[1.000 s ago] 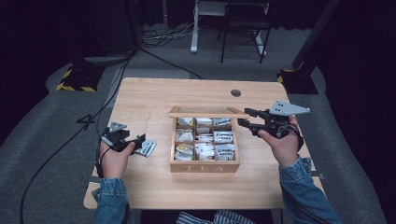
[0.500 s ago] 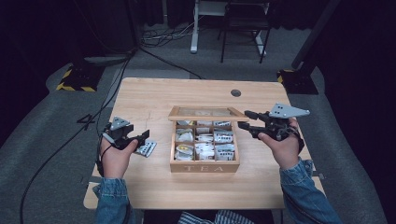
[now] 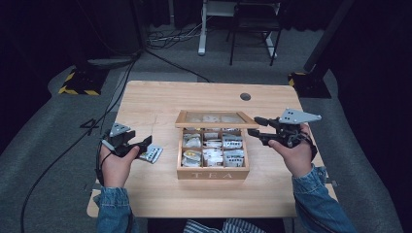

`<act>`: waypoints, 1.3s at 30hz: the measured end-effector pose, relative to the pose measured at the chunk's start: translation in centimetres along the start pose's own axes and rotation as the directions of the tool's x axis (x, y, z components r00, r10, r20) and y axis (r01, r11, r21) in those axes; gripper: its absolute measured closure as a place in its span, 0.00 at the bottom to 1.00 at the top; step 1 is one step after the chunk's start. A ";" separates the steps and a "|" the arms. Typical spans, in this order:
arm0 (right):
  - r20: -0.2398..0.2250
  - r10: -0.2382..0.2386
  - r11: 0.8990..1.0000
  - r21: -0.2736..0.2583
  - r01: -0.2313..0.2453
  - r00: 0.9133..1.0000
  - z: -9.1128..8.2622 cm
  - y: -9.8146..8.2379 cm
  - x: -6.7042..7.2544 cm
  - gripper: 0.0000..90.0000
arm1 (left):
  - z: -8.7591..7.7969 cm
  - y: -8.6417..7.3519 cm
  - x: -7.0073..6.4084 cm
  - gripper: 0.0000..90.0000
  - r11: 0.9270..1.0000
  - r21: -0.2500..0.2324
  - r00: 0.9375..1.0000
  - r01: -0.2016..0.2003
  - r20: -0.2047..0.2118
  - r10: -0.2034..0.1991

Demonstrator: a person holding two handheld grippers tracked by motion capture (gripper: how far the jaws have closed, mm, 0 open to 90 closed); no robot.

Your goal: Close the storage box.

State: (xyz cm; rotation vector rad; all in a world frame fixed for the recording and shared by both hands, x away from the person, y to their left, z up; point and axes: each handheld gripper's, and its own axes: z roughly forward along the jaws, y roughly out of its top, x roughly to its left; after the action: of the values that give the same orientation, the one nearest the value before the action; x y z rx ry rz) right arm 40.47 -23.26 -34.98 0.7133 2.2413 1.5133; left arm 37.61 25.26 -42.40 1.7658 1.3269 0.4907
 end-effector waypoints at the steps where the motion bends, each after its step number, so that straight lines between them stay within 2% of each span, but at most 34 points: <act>1: 0.001 -0.001 1.000 0.003 0.001 1.000 0.0 0.0 0.0 0.54 | 0.0 0.0 0.0 0.32 1.000 0.000 1.000 0.003 0.001 -0.003; 13: -0.009 -0.010 0.999 0.052 0.010 1.000 -0.2 -0.7 0.7 0.54 | -0.8 -0.5 0.9 0.33 1.000 -0.002 1.000 0.018 -0.014 -0.018; 20: -0.010 -0.005 0.997 0.075 0.006 1.000 -0.5 -1.0 1.2 0.54 | -0.7 -0.5 0.9 0.33 1.000 -0.001 1.000 0.021 -0.013 -0.021; 39: -0.011 0.012 0.982 0.186 -0.010 1.000 -0.4 -3.1 2.7 0.51 | -0.2 -0.3 0.8 0.33 1.000 0.000 1.000 0.015 0.004 -0.015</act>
State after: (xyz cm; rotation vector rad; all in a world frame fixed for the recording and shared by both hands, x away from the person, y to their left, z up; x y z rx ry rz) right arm 37.41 -22.96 -37.77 0.7728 2.4144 1.3277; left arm 37.53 26.09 -42.70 1.7549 1.3366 0.4783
